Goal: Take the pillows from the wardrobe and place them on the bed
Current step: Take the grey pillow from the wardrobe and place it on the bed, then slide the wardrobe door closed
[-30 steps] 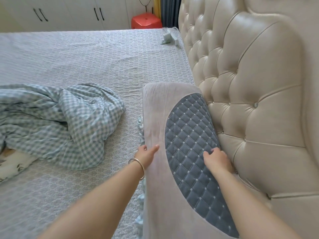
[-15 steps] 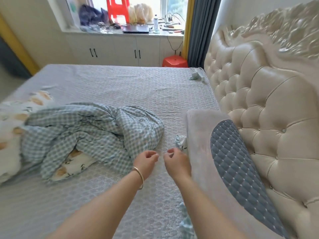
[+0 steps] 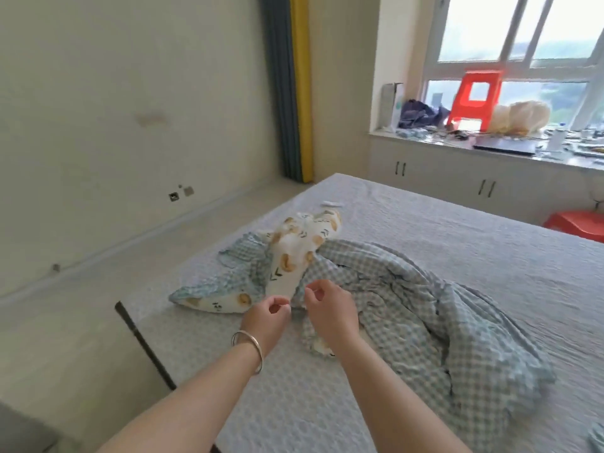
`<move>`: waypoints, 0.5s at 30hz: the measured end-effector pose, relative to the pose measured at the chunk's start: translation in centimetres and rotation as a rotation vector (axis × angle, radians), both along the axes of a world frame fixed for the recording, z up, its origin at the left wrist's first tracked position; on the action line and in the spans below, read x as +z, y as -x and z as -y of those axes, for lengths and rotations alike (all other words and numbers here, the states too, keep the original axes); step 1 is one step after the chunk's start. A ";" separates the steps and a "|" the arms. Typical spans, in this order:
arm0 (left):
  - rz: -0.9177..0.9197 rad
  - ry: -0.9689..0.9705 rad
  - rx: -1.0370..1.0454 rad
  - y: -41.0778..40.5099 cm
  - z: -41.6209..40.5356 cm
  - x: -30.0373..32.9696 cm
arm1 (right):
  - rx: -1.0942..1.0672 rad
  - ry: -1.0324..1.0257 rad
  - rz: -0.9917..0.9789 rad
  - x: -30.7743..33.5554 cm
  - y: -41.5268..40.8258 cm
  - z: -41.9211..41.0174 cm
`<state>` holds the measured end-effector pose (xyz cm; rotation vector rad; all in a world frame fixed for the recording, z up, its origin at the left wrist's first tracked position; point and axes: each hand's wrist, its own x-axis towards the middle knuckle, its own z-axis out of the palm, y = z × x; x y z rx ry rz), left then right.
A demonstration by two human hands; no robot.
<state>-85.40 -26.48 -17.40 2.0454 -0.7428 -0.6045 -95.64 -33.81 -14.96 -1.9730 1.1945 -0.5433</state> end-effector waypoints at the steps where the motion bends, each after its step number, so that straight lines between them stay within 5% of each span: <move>1: 0.026 -0.016 0.045 -1.9 -1.6 0.5 | 0.067 0.006 0.006 0.5 -2.5 -1.0; 10: 0.161 0.048 0.667 -11.4 -18.5 4.0 | 0.701 0.065 0.050 3.0 -18.4 -14.4; 15: 0.245 0.002 0.926 -13.2 -26.7 4.4 | 0.882 -0.147 0.153 3.1 -23.0 -22.3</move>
